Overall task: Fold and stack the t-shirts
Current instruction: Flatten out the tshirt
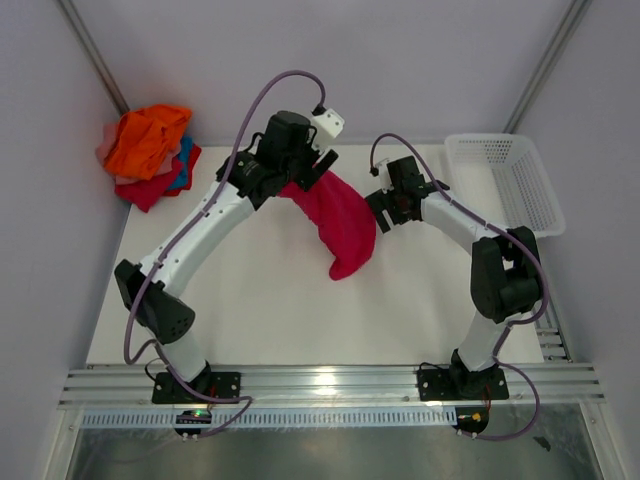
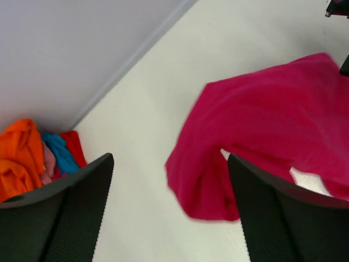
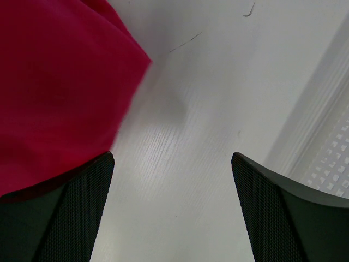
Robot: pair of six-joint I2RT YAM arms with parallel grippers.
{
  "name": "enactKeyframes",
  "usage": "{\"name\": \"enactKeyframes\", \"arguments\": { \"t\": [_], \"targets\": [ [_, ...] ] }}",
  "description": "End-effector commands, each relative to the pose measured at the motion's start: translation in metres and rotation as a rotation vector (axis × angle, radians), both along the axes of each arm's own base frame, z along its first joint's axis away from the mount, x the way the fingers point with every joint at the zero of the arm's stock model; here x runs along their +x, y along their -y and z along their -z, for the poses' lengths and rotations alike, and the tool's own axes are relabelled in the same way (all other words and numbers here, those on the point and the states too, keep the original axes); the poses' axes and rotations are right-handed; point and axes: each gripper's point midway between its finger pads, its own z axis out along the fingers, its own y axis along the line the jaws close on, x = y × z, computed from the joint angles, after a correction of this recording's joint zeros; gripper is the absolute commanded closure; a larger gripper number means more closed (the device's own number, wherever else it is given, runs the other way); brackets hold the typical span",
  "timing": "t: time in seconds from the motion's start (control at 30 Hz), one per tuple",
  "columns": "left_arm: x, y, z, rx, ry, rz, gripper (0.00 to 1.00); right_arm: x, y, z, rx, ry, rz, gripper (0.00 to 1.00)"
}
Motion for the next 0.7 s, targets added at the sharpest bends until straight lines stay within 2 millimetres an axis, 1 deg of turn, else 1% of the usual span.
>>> {"name": "enactKeyframes", "arguments": {
  "t": [0.0, 0.03, 0.07, 0.1, 0.13, 0.23, 0.27, 0.3, 0.33, 0.37, 0.4, 0.43, 0.47, 0.5, 0.57, 0.6, 0.63, 0.67],
  "targets": [
    [0.005, 0.001, -0.009, -0.062, 0.036, -0.039, 0.09, 0.005, -0.001, -0.017, 0.021, 0.045, 0.001, 0.08],
    [0.008, 0.000, 0.002, -0.040, 0.025, -0.053, 0.04, 0.006, -0.001, -0.019, 0.019, 0.050, 0.004, 0.08],
    [0.011, -0.003, 0.004, -0.022, 0.038, -0.072, 0.03, 0.005, 0.000, -0.019, 0.018, 0.052, 0.003, 0.08],
    [0.012, -0.005, 0.010, -0.012, 0.032, -0.081, 0.02, 0.005, 0.000, -0.020, 0.018, 0.052, 0.003, 0.08],
    [0.011, -0.006, 0.020, 0.002, 0.019, -0.084, 0.01, 0.004, 0.000, -0.020, 0.018, 0.049, 0.002, 0.08],
    [0.009, -0.007, 0.032, 0.008, 0.003, -0.088, 0.01, 0.003, -0.001, -0.023, 0.018, 0.042, -0.003, 0.08],
    [0.006, -0.010, 0.042, 0.018, -0.013, -0.088, 0.01, 0.003, -0.001, -0.024, 0.019, 0.038, -0.010, 0.08],
    [0.004, -0.010, 0.046, 0.022, -0.021, -0.088, 0.01, 0.002, -0.003, -0.026, 0.024, 0.034, -0.017, 0.08],
    [0.003, -0.011, 0.051, 0.026, -0.029, -0.087, 0.01, 0.001, -0.005, -0.030, 0.033, 0.028, -0.026, 0.08],
    [0.000, -0.013, 0.061, 0.041, -0.046, -0.087, 0.01, 0.000, -0.008, -0.033, 0.046, 0.025, -0.040, 0.08],
    [-0.001, -0.013, 0.067, 0.047, -0.053, -0.083, 0.01, -0.004, -0.013, -0.036, 0.072, 0.013, -0.071, 0.08],
    [-0.003, -0.011, 0.072, 0.049, -0.065, -0.066, 0.01, -0.010, -0.017, -0.040, 0.089, 0.001, -0.099, 0.08],
    [-0.009, -0.009, 0.086, 0.056, -0.097, -0.029, 0.01, -0.021, -0.029, -0.039, 0.133, -0.036, -0.171, 0.08],
    [-0.012, -0.011, 0.091, 0.065, -0.108, -0.029, 0.01, -0.025, -0.033, -0.043, 0.153, -0.041, -0.206, 0.08],
    [-0.020, -0.006, 0.104, 0.056, -0.149, 0.025, 0.01, -0.044, -0.040, -0.046, 0.188, -0.056, -0.289, 0.08],
    [-0.029, -0.006, 0.111, 0.052, -0.172, 0.046, 0.01, -0.050, -0.043, -0.048, 0.194, -0.051, -0.329, 0.09],
    [-0.040, 0.004, 0.118, 0.009, -0.221, 0.112, 0.01, -0.060, -0.042, -0.037, 0.182, -0.057, -0.345, 0.09],
    [-0.050, 0.001, 0.123, -0.012, -0.252, 0.137, 0.01, -0.066, -0.041, -0.046, 0.175, -0.018, -0.367, 0.09]
  ]
}}
